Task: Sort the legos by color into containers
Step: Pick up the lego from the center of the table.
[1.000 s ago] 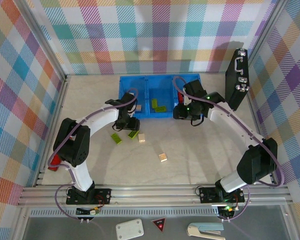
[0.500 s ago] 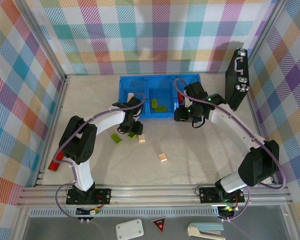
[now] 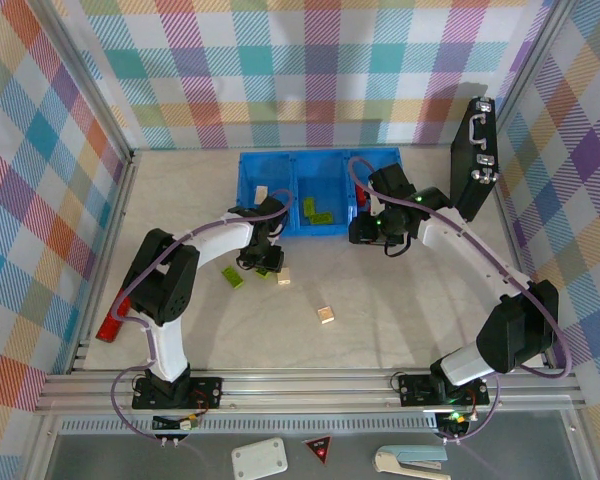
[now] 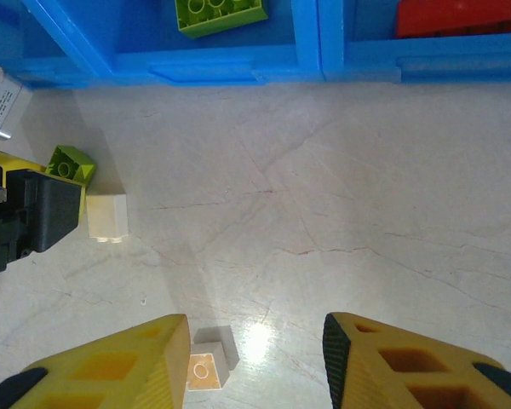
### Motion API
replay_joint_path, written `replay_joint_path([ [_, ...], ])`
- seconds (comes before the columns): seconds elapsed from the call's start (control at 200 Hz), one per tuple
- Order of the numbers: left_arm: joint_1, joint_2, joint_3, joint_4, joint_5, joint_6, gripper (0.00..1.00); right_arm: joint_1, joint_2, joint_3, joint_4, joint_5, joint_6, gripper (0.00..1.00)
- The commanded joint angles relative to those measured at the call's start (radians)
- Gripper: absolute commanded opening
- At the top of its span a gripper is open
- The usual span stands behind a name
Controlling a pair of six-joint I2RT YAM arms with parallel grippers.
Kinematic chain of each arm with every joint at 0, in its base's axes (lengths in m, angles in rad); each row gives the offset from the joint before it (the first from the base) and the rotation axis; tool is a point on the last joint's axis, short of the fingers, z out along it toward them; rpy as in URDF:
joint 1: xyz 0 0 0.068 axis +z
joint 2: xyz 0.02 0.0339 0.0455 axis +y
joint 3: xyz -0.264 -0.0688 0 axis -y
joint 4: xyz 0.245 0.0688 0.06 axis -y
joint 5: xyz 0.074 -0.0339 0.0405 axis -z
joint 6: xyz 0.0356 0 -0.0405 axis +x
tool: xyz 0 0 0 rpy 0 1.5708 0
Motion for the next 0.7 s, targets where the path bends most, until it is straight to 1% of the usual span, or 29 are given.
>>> replay_joint_path([
  [0.0, -0.01, 0.01, -0.007, -0.001, -0.014, 0.016, 0.46, 0.0, -0.038, 0.001, -0.022, -0.006, 0.016, 0.47],
  [0.355, -0.009, -0.01, -0.009, 0.0, -0.017, 0.013, 0.37, 0.0, -0.054, 0.003, -0.035, -0.005, 0.024, 0.47],
  [0.695, -0.01, -0.079, 0.007, -0.013, 0.014, -0.035, 0.36, 0.0, -0.081, 0.002, -0.049, 0.016, 0.025, 0.46],
])
